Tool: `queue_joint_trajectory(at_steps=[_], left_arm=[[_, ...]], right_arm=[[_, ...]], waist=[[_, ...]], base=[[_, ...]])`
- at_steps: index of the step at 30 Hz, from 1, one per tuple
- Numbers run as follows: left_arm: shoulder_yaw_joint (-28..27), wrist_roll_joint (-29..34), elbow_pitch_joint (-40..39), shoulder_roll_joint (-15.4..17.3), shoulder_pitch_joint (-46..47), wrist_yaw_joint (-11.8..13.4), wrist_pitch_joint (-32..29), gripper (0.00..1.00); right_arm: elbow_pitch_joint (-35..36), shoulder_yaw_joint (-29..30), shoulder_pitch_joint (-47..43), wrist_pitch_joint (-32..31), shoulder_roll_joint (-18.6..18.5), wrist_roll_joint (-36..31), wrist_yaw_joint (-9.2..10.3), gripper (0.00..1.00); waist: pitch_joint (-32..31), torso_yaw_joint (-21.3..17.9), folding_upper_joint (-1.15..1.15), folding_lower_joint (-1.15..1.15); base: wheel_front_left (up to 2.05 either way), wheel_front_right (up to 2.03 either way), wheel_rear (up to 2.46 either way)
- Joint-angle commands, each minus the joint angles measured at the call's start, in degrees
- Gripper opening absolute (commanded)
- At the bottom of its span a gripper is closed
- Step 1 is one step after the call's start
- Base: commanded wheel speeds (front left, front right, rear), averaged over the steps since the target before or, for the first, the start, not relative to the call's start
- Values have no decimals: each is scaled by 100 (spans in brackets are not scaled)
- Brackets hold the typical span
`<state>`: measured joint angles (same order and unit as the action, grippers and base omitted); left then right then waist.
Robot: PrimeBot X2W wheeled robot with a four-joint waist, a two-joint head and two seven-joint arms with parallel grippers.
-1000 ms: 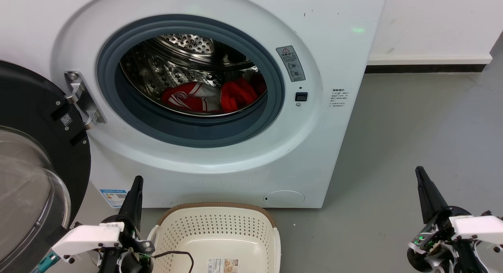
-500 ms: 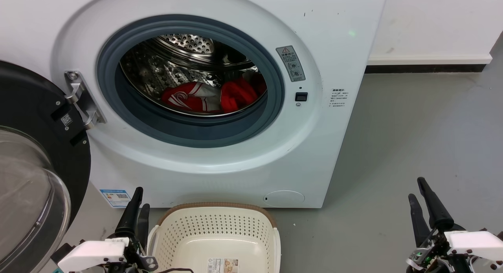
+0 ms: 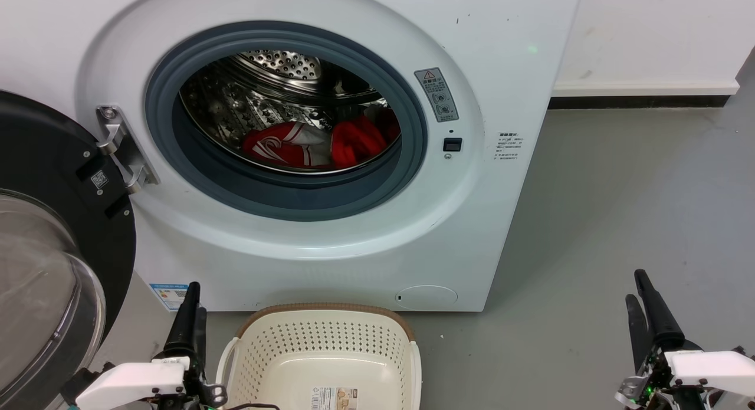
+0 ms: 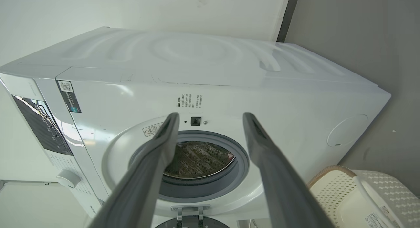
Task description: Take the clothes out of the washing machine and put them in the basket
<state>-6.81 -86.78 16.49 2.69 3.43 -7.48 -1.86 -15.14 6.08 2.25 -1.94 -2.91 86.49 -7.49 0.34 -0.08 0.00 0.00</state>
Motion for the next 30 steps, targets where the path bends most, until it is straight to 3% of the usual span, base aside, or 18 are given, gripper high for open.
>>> queue_joint_trajectory(at_steps=[1, 7, 17, 30], left_arm=[[-64, 167, -102, 12, 62, 0, 74, 100], [-259, 732, -229, 13, 69, 0, 219, 100], [-473, 1606, -667, 15, 104, 150, 419, 100], [-36, 3429, -1802, 17, -40, 727, 677, 100]], right_arm=[[83, 49, 95, 83, -5, -220, 0, 100], [193, 189, 119, 227, -5, -940, 0, 100], [812, 259, 138, 429, -5, -2750, 0, 100], [1460, -40, 77, 685, -4, -4589, 0, 100]], waist=[[3, -2, 0, 0], [15, -8, 0, 0], [53, -14, 0, 0], [106, -26, 0, 0]], base=[[0, 0, 0], [0, 0, 0], [0, 0, 0], [0, 0, 0]])
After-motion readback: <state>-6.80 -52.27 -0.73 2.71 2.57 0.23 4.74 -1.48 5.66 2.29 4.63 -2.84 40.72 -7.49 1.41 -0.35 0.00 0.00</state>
